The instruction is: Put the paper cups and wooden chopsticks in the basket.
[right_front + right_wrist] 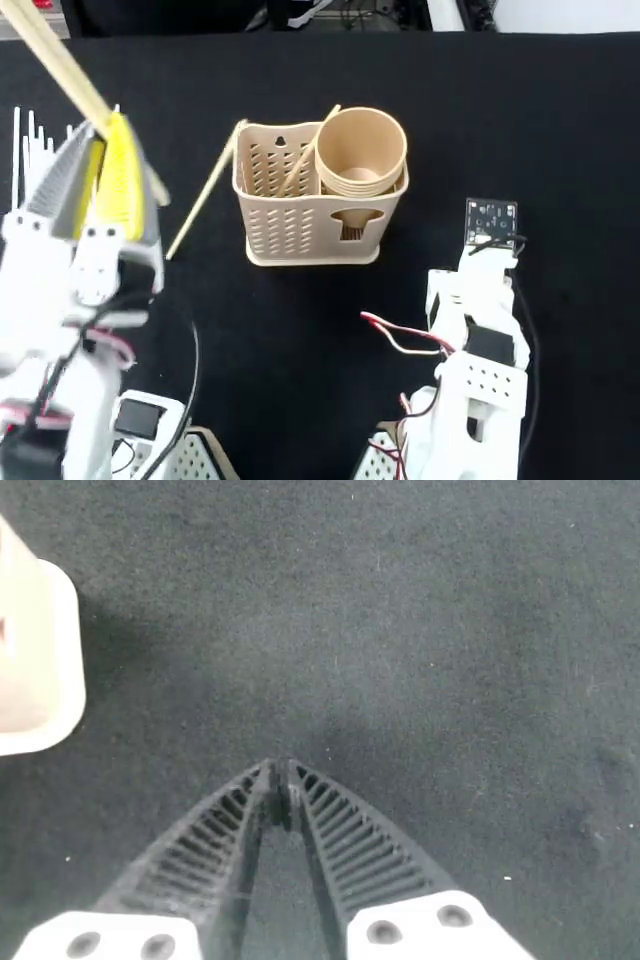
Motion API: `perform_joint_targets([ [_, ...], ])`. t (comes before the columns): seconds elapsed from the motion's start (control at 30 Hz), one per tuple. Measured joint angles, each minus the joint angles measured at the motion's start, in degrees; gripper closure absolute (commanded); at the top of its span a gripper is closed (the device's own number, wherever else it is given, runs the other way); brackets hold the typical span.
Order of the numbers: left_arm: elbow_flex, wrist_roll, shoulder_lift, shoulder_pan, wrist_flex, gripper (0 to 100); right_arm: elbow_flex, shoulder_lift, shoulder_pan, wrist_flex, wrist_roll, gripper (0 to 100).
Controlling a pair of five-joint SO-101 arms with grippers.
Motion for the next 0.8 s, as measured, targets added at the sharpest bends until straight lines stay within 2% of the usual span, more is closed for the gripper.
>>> perform_joint_targets([
  [0.13, 9.49, 12.04, 2.20, -0.88, -6.95, 97, 0.00, 0.00, 0.00, 0.00, 0.00, 98.4],
  [0.2, 13.19, 14.24, 5.54, -0.88, -10.29, 97, 0.00, 0.00, 0.00, 0.00, 0.00, 98.4],
  [0.4, 16.88, 15.12, 15.65, 1.58, -17.67, 97, 0.00, 0.00, 0.00, 0.00, 0.00, 98.4],
  [0.53, 16.97, 15.21, 19.25, 4.92, -18.46, 97, 0.00, 0.00, 0.00, 0.00, 0.00, 98.4],
  [0.8, 19.96, 14.24, 22.51, 5.71, -18.46, 97, 0.00, 0.00, 0.00, 0.00, 0.00, 98.4],
])
